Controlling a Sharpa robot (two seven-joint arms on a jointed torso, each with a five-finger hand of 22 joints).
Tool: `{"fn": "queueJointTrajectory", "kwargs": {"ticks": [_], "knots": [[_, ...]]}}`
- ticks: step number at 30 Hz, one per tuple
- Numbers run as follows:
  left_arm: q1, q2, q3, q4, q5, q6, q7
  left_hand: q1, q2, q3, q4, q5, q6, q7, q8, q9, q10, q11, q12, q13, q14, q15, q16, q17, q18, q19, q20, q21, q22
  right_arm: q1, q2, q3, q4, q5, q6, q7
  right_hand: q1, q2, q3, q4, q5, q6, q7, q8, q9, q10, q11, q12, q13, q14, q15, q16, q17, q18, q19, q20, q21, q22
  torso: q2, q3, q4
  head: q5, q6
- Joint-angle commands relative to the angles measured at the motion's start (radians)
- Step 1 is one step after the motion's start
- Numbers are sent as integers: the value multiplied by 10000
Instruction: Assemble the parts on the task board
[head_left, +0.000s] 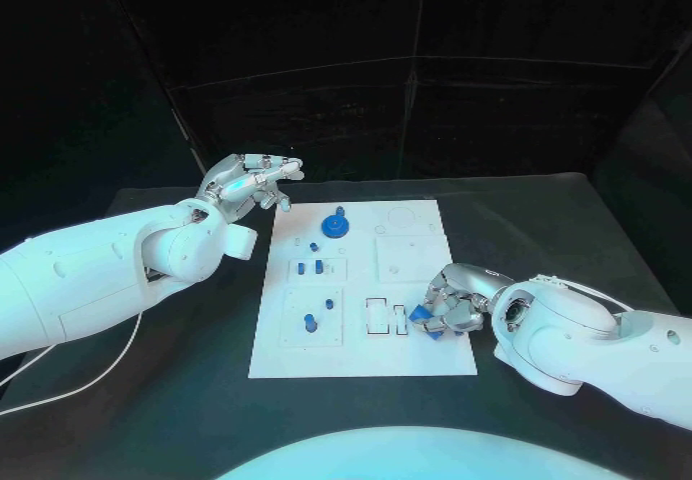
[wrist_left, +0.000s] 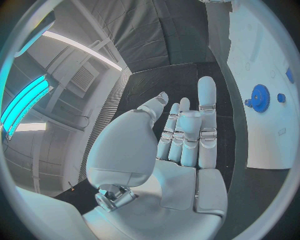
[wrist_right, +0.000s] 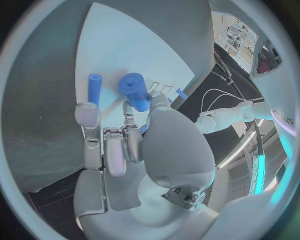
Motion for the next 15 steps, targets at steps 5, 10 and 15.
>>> {"fn": "queueJointTrajectory", "kwargs": {"ticks": [5,10,15], "knots": [[15,1,-2,25,26,186,-26,49,-18,-31,-6,13,-3,-47,32,6,-47,-45,42,-11,-67,-1,43,-9,137,22,45,-68,-9,20,46,10,219,966,-1781,622,64,124,-16,204,217,537,-281,1,43,160,-106,96,785,844,-121,70,1733,-173,76,-102,110,96,3,0,-6,24,20],[16,-4,-3,39,26,200,-36,49,-18,-31,-6,13,-3,-47,32,6,-47,-45,42,-11,-67,-1,43,-9,137,22,45,-68,-9,23,195,13,275,1268,-2197,811,-1,154,-37,246,267,642,-317,-8,66,173,-140,86,788,851,-152,80,1764,-176,92,-129,127,125,15,-4,-2,17,29],[17,-4,-3,53,26,214,-45,49,-18,-31,-6,13,-3,-47,32,6,-47,-45,42,-11,-67,-1,43,-9,137,22,45,-68,-9,24,517,14,166,1415,-1944,742,-271,165,-157,272,74,717,-332,-64,91,162,-154,29,743,843,-168,67,1731,-178,84,-152,120,111,11,-3,1,32,20]]}}
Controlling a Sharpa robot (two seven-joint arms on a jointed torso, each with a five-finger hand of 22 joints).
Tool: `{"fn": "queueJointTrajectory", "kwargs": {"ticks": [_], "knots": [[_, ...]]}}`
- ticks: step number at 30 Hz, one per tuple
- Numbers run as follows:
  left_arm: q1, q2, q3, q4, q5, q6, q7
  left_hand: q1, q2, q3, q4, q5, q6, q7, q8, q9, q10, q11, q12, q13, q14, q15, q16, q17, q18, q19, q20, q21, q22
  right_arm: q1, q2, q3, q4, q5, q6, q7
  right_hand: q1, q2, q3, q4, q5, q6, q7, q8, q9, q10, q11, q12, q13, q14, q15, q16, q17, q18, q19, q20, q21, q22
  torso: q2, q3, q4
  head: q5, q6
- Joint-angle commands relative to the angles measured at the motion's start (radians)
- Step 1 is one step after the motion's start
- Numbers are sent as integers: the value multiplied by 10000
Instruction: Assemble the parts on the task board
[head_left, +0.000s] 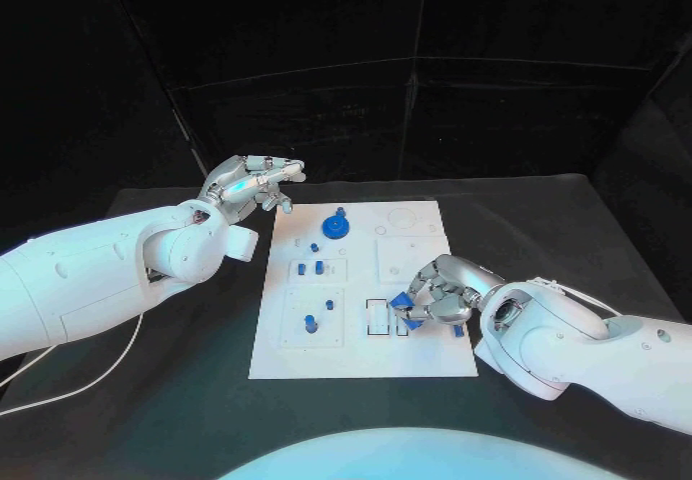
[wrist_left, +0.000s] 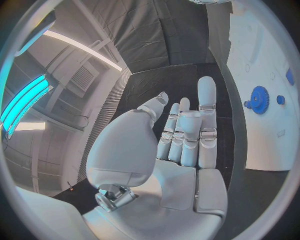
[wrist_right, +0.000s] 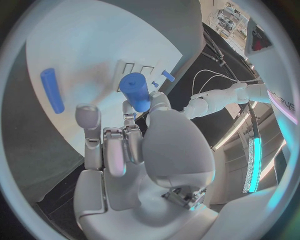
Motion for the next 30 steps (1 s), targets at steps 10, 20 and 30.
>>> {"fn": "queueJointTrajectory", "kwargs": {"ticks": [10,20,30], "knots": [[20,1,5,47,26,157,-22,49,-18,-31,-6,13,-3,-47,31,6,-47,-45,42,-11,-67,-1,43,-9,136,22,45,-68,-10,17,751,6,-399,457,320,-318,-623,197,-289,14,-981,687,-496,-129,172,180,-75,-68,767,877,-73,7,1736,-182,12,-97,40,20,4,-7,20,72,-25],[22,4,5,57,26,167,-31,49,-18,-31,-6,13,-3,-47,31,6,-47,-45,42,-11,-67,-1,43,-9,136,22,45,-68,-10,18,1070,6,-614,273,480,-753,-988,331,-600,2,-2372,803,-524,-173,337,204,-94,-89,816,872,-89,-9,1715,-178,-7,-109,16,4,2,3,7,101,-48],[24,2,5,63,26,151,-18,49,-18,-31,-6,13,-3,-47,31,6,-47,-45,42,-11,-67,-1,43,-9,136,22,45,-68,-10,18,1196,6,-747,30,307,-873,-1443,240,-917,31,-4659,714,-492,-253,531,149,-62,-215,762,853,-66,-54,1629,-155,-92,-91,-91,-152,-6,5,4,119,-67]]}}
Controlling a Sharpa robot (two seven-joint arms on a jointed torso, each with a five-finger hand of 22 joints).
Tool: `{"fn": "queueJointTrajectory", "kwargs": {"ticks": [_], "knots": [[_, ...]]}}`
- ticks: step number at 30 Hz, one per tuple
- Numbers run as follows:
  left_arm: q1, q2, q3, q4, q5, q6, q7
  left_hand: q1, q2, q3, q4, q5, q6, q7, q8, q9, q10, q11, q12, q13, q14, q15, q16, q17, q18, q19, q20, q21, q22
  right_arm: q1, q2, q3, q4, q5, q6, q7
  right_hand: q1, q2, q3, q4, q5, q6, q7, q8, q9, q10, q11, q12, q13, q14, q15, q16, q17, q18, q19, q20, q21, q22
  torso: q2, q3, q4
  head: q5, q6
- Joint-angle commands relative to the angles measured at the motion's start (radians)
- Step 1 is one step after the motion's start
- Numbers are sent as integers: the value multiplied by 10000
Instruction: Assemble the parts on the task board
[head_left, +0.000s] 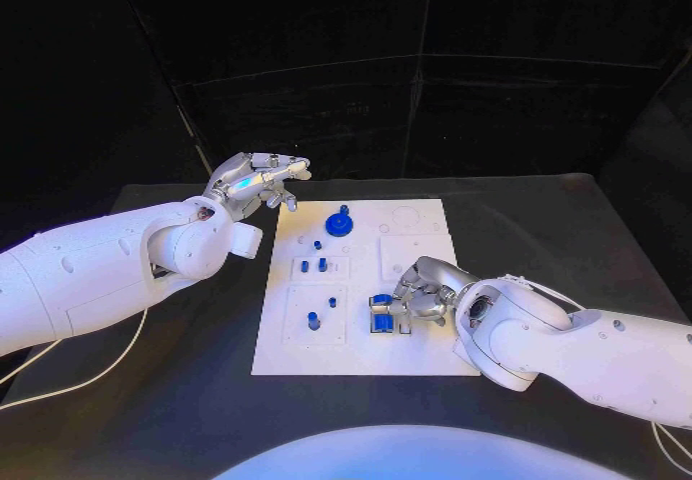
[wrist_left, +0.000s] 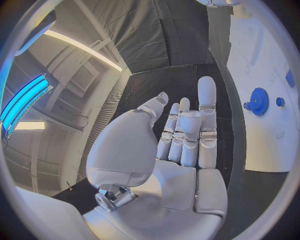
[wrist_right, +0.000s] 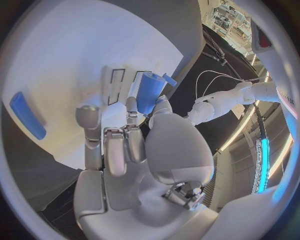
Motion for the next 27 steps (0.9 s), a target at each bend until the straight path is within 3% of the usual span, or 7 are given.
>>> {"fn": "queueJointTrajectory", "kwargs": {"ticks": [1,3,8,15,24,27], "knots": [[18,0,7,23,26,85,52,49,-18,-31,-6,13,-3,-47,31,6,-47,-45,42,-11,-68,-1,43,-11,137,22,45,-69,-13,17,31,6,-25,-237,-51,-151,-205,-125,-71,9,-498,-113,-2,-66,22,101,-19,-79,751,853,-58,-59,1622,-152,-94,-5,-77,-62,-8,2,-6,7,-7],[19,0,7,20,26,49,90,55,-17,-37,-3,15,-13,-45,33,3,-61,-43,51,-16,-67,0,54,2,136,22,45,-73,-16,17,49,6,-49,-270,-47,-157,-355,-273,28,19,-816,-157,13,-93,64,93,3,-91,760,855,-44,-59,1630,-149,-108,10,-94,-78,-8,2,-6,7,-7],[19,0,7,18,26,26,114,55,-17,-37,-3,15,-13,-45,33,3,-61,-43,51,-16,-67,0,54,2,136,22,45,-73,-16,18,63,6,-96,-367,9,-172,-524,-498,218,32,-1076,-249,51,-153,101,70,29,-123,752,856,-18,-61,1635,-146,-126,31,-115,-99,-3,7,-7,40,-2],[19,-5,7,20,26,40,107,63,-14,-34,-5,17,-13,-47,34,3,-62,-45,53,-16,-60,-1,65,23,136,23,44,-73,-16,19,15,6,-90,-507,13,-170,-549,-545,320,28,-1089,-293,69,-183,114,34,45,-180,703,846,-5,-81,1589,-140,-149,42,-140,-139,-6,10,-9,47,-7],[19,-16,7,15,26,56,107,63,-14,-34,-5,17,-13,-47,34,3,-62,-45,53,-16,-60,-1,65,23,136,23,44,-73,-16,18,-425,7,225,-541,-430,331,-61,-346,605,-50,-62,-389,109,-268,198,38,77,-180,753,846,24,-90,1590,-139,-157,71,-149,-123,-12,16,-12,25,8],[18,-32,6,10,26,50,104,63,-14,-34,-5,17,-13,-47,34,3,-62,-45,53,-16,-60,-1,65,23,136,23,44,-73,-16,22,-856,8,442,-491,-652,655,337,-268,618,-139,532,-600,197,-424,194,9,157,-216,742,837,83,-113,1543,-137,-193,115,-183,-174,-21,7,-25,20,20]]}}
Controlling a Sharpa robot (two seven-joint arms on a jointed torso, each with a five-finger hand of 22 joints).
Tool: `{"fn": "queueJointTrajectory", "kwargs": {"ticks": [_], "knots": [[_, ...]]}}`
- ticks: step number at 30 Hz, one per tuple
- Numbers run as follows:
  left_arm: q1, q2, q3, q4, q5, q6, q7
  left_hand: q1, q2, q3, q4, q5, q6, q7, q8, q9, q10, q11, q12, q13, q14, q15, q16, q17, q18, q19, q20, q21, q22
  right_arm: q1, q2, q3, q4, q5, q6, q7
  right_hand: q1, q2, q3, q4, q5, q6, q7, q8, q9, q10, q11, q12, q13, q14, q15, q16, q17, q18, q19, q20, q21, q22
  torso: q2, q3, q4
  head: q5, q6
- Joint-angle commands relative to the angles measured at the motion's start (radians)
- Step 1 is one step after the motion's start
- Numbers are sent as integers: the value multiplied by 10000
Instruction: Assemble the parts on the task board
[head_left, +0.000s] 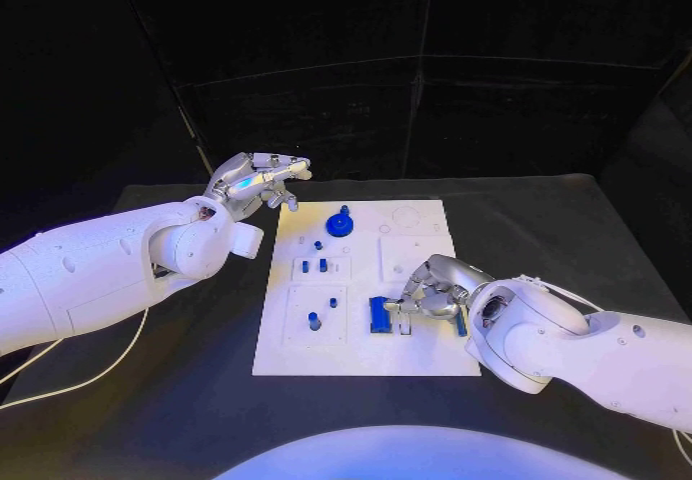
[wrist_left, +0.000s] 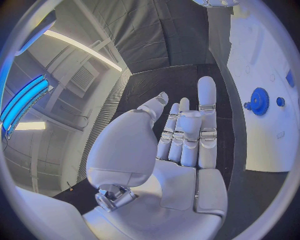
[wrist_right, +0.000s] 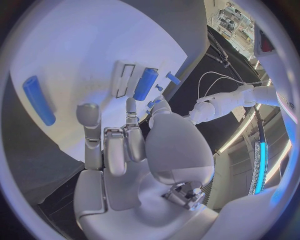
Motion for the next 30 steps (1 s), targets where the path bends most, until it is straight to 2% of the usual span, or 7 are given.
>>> {"fn": "queueJointTrajectory", "kwargs": {"ticks": [1,5,7,11,18,23,30], "knots": [[18,-22,6,11,26,57,90,62,-14,-34,-5,17,-13,-47,34,3,-26,-9,54,-16,-60,0,65,10,136,23,44,-34,-10,22,-455,7,252,-54,-544,735,281,36,8,-75,377,-114,38,-96,9,41,98,-90,709,830,94,-68,1513,-131,-68,40,-92,-60,-12,-9,-13,-29,13],[18,-27,6,3,26,46,87,73,-11,-32,-9,19,-11,-48,38,3,-26,-11,61,-16,-57,-2,71,14,136,26,43,-34,-10,31,-1109,7,460,-29,-475,1019,647,66,-1,-209,758,-149,74,-159,28,-54,125,-246,573,801,123,-127,1387,-104,-151,71,-176,-203,-13,-14,-34,-135,59],[18,-8,6,-10,26,47,87,73,-11,-32,-9,19,-11,-48,38,3,-26,-11,61,-16,-57,-2,71,14,136,26,43,-34,-10,35,-1509,7,506,-107,-313,1082,772,76,-17,-257,871,-147,82,-182,35,-69,133,-273,556,794,131,-144,1356,-101,-172,82,-192,-218,-22,-13,-45,-254,100],[18,22,5,-26,26,54,85,73,-11,-32,-9,19,-11,-48,38,3,-26,-11,61,-16,-57,-2,71,14,136,26,43,-34,-10,34,-2004,5,483,-533,17,998,853,75,-28,-293,909,-134,83,-192,39,-75,134,-286,548,792,134,-150,1346,-103,-175,88,-192,-207,-19,-4,-66,-338,120],[16,38,3,-41,26,76,81,73,-11,-32,-9,19,-11,-48,38,3,-26,-11,61,-16,-57,-2,71,14,136,26,43,-34,-10,24,-2212,0,362,-1352,567,713,932,105,-48,-314,944,-26,61,-167,61,-85,120,-317,525,795,127,-147,1361,-109,-159,92,-171,-153,-15,14,-99,-442,127],[16,26,0,-32,27,95,58,73,-11,-32,-9,19,-11,-48,38,3,-26,-11,61,-16,-57,-2,71,14,136,26,43,-34,-10,18,-2281,-2,321,-1696,1000,472,1012,172,-68,-320,1093,104,19,-149,82,-79,86,-334,519,800,104,-142,1384,-116,-135,83,-146,-90,-7,-14,-38,-537,105],[16,11,-3,-26,27,124,8,73,-11,-32,-9,19,-11,-48,38,3,-26,-11,61,-16,-57,-2,71,14,136,26,43,-34,-10,11,-2236,-5,170,-1926,1890,292,1131,273,-111,-325,1411,366,-89,-79,158,6,-4,-242,629,838,35,-73,1554,-146,-34,30,-35,133,-16,-15,-60,-560,75]]}}
